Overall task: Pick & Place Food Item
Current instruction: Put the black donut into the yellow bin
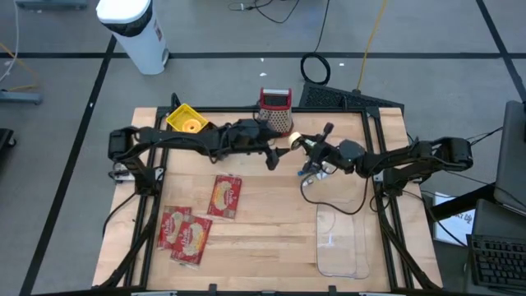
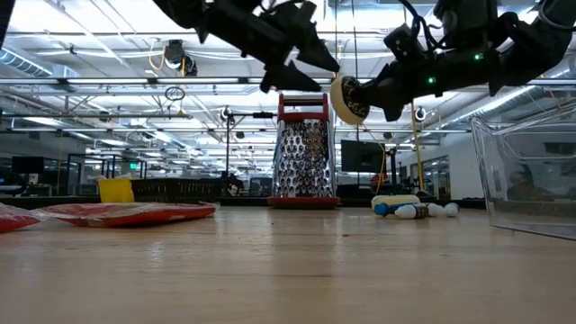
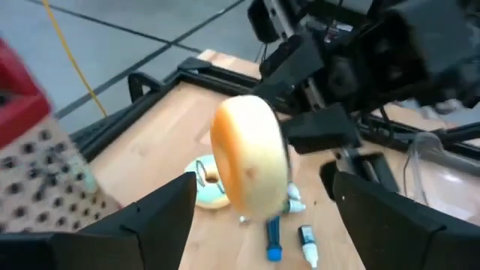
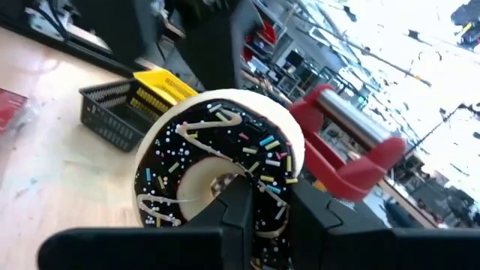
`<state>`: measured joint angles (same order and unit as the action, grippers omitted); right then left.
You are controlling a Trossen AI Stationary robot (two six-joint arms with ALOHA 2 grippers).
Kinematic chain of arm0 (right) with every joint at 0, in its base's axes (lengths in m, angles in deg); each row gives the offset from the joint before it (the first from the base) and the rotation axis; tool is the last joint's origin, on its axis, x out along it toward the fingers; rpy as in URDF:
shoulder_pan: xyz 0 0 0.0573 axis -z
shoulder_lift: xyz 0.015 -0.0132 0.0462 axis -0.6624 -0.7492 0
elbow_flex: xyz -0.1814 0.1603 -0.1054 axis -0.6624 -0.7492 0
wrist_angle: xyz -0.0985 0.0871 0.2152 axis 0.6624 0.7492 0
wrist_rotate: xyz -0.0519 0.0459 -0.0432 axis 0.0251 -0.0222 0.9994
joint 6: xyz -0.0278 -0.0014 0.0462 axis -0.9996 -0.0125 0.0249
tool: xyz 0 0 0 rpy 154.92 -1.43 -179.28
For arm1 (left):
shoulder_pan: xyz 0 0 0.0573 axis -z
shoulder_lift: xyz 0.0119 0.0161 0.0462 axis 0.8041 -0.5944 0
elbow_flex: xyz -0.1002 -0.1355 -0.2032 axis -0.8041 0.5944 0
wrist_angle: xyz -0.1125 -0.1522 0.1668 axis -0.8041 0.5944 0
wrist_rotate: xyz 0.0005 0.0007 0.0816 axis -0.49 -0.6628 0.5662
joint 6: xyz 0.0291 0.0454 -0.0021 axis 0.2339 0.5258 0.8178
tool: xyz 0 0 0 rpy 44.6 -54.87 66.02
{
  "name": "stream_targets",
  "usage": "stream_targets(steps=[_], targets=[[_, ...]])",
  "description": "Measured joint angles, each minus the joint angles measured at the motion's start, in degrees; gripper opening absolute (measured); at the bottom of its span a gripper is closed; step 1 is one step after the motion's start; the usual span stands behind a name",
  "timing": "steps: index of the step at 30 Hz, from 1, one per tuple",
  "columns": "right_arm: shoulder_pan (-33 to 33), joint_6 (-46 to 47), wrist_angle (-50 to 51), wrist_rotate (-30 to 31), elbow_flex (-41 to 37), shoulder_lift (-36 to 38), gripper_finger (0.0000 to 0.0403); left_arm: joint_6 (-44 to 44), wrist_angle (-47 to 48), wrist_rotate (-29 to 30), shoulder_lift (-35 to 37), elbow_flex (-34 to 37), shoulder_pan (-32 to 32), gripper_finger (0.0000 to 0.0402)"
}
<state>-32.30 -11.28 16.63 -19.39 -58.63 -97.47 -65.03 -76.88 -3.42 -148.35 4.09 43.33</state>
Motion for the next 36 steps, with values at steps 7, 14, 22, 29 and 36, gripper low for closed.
stream_targets(steps=[7,14,22,29,36], targets=[[-1.54,-0.28,-1.3,0.09,0.0,0.0,0.0045,-0.01,-0.09,2.09,-3.51,-2.16,-0.04,0.0308],[-1.81,0.5,-1.28,0.16,0.0,0.0,0.0045,-0.01,-0.77,3.22,-3.66,-2.18,-0.02,0.0295],[-1.81,1.4,-1.66,-0.11,0.0,0.02,0.0045,-0.01,-2.93,3.21,-3.66,-2.18,-0.24,0.0255],[-1.84,4.16,-1.44,-0.15,0.0,0.02,0.0045,-0.06,-3.22,3.23,-3.66,-2.18,-0.26,0.0169],[-2.11,10.74,-0.12,-0.29,0.0,0.34,0.0092,-0.14,-3.47,3.48,-3.66,-2.18,-0.52,0.0072]])
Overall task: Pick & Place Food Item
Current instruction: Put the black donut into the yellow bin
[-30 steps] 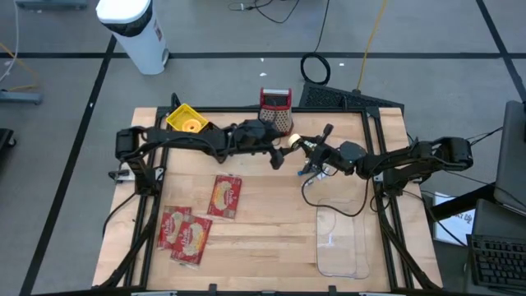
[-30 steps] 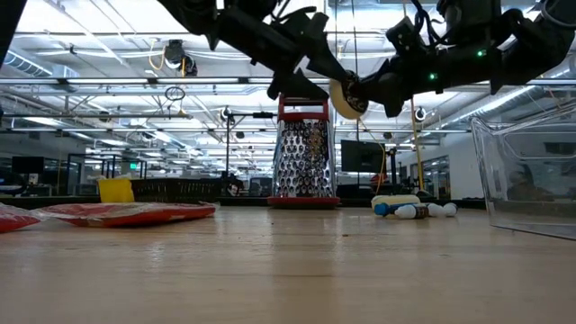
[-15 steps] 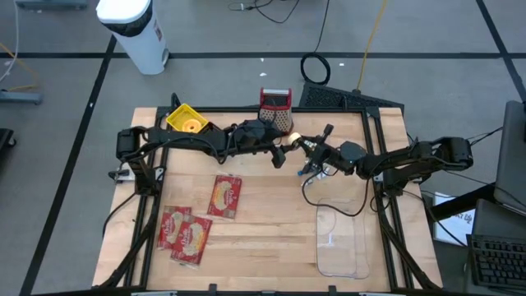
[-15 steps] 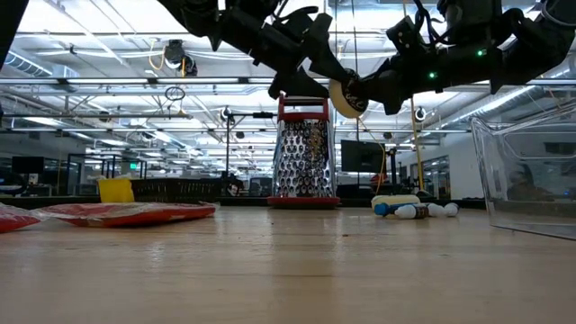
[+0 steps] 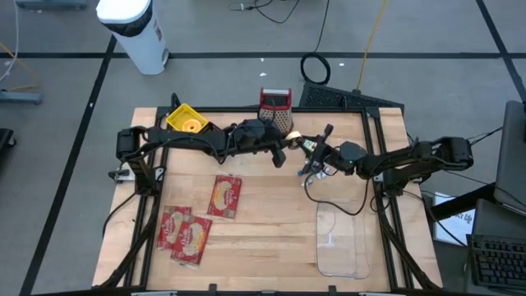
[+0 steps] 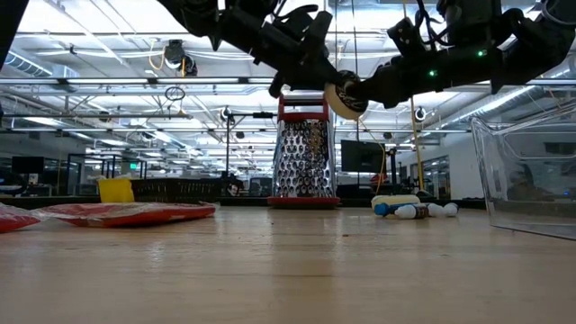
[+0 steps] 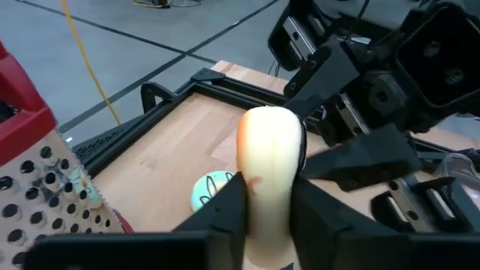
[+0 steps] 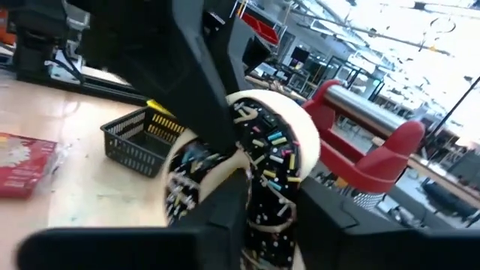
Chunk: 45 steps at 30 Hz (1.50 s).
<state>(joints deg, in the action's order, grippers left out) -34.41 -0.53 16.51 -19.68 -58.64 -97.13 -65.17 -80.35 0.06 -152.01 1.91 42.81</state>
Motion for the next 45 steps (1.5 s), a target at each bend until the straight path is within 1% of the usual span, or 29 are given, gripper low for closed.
stream_targets(steps=[4,6,9,12,15,18,22,28,31,34,39,45], targets=[[-0.05,3.27,1.12,0.0,-0.02,1.25,0.0161,0.0,0.8,0.44,0.61,0.0,-0.67,0.0024],[-0.13,4.99,1.06,0.55,-0.02,2.17,0.0195,-0.06,1.84,1.34,1.65,0.0,-1.31,0.0011],[-0.15,5.84,4.02,0.82,0.0,4.3,0.0238,-0.89,5.02,3.94,4.33,0.0,-2.66,0.0017],[-0.15,5.69,8.86,0.81,-0.07,6.66,0.0269,-1.05,10.47,5.83,7.89,0.0,-4.31,0.0027],[-0.13,5.69,12.15,1.13,-0.04,8.9,0.0287,-2.32,17.51,4.69,11.4,-0.02,-6.34,0.002],[-0.13,5.93,14.17,1.25,-0.02,10.69,0.0292,-3.9,24.29,1.9,14.85,-0.02,-8.54,0.0008],[-0.13,6.7,16.41,1.28,-0.02,12.42,0.0292,-4.18,32.15,0.33,20.51,-0.02,-10.23,0.0015],[-0.07,6.65,17.34,1.34,-0.02,13.06,0.0292,-3.7,42.94,-0.04,28.79,0.01,-12.62,0.0007],[-0.07,5.95,17.32,1.33,-0.02,13.03,0.0293,-4.91,46.19,1.92,31.84,2.28,-15.39,0.0012],[-0.07,5.79,17.39,1.34,-0.02,13.03,0.0293,-6.4,47.08,1.86,34.53,6.91,-19.95,0.0008],[-0.07,5.72,17.41,1.35,-0.02,13.03,0.0293,-8.72,44.89,-2.39,38.71,16.33,-30.31,0.0011],[-0.07,5.72,17.52,1.38,-0.02,13.03,0.0293,-13.56,36.38,-8.06,42.42,27.73,-41.98,0.0006]])
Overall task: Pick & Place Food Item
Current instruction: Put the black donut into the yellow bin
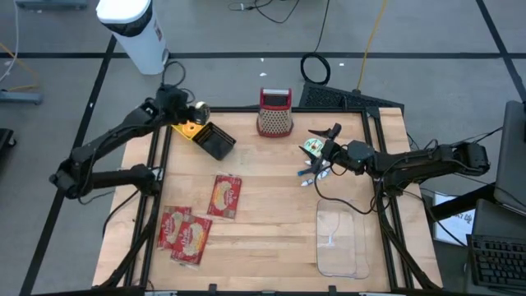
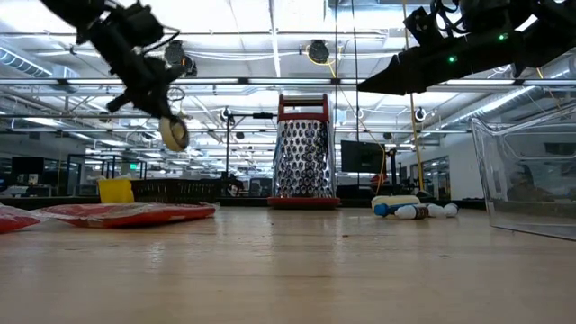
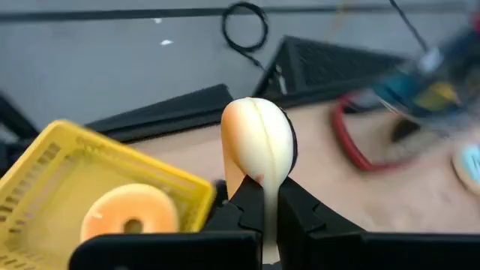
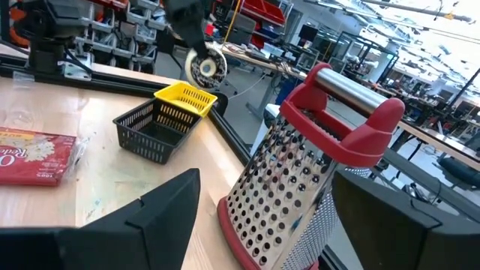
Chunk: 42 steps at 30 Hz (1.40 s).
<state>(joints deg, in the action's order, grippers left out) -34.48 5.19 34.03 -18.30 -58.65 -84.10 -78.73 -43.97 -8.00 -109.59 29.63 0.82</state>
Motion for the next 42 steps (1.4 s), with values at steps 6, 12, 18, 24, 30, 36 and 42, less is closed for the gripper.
stream_targets(steps=[6,12,18,24,30,36,42], targets=[[0.0,0.39,0.01,0.0,0.0,0.0,0.0293,-3.75,-3.16,-0.21,0.06,7.12,-6.01,0.0008],[0.0,-0.07,0.0,0.04,0.0,0.0,0.0293,-5.5,-10.2,-1.4,0.07,11.92,-7.64,0.0014],[0.0,0.85,0.02,0.05,0.0,0.0,0.0293,-4.7,-10.83,-0.21,0.03,14.63,-8.15,0.0006],[0.0,1.06,0.0,0.06,0.0,0.0,0.0293,-5.18,-11.98,0.25,0.04,14.7,-8.14,0.0033],[0.0,1.04,0.0,0.04,0.0,0.0,0.0293,-4.54,-11.43,0.87,0.05,14.7,-7.98,0.0057],[0.0,1.41,0.0,0.04,0.0,0.0,0.0293,-4.28,-11.3,1.12,0.05,14.72,-7.87,0.0102],[0.0,1.42,0.0,0.04,0.0,0.0,0.0293,-1.63,-9.82,0.93,0.05,14.72,-7.84,0.0142]])
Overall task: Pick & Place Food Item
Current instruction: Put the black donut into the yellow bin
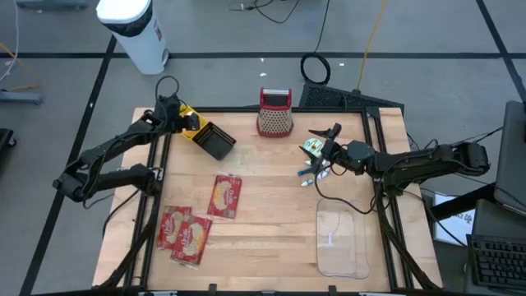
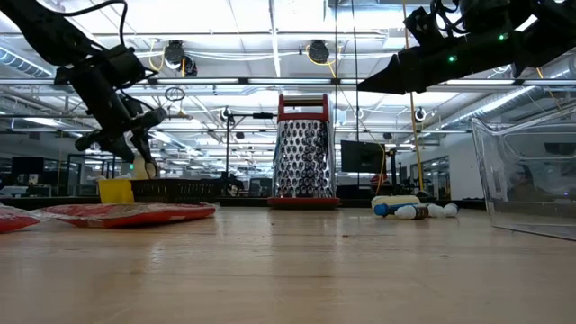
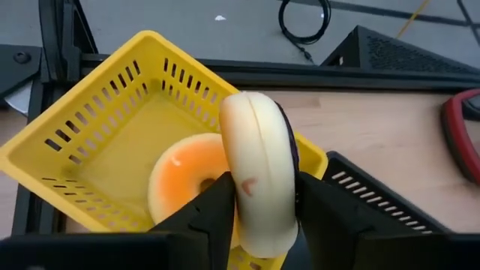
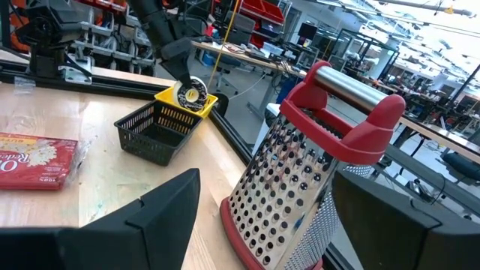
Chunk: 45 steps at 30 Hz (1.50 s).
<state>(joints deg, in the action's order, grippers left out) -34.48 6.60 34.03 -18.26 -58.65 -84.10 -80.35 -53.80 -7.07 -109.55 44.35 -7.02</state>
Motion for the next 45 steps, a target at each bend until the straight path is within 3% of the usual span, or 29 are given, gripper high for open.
stream_targets(steps=[16,45], targets=[[0.0,0.79,-0.03,0.0,0.0,0.0,0.0293,-1.24,-1.01,1.74,0.0,0.02,0.97,0.0145],[0.0,0.15,0.0,-0.13,0.0,-0.02,0.0293,2.23,5.81,-0.45,0.11,-0.2,2.11,0.0153]])
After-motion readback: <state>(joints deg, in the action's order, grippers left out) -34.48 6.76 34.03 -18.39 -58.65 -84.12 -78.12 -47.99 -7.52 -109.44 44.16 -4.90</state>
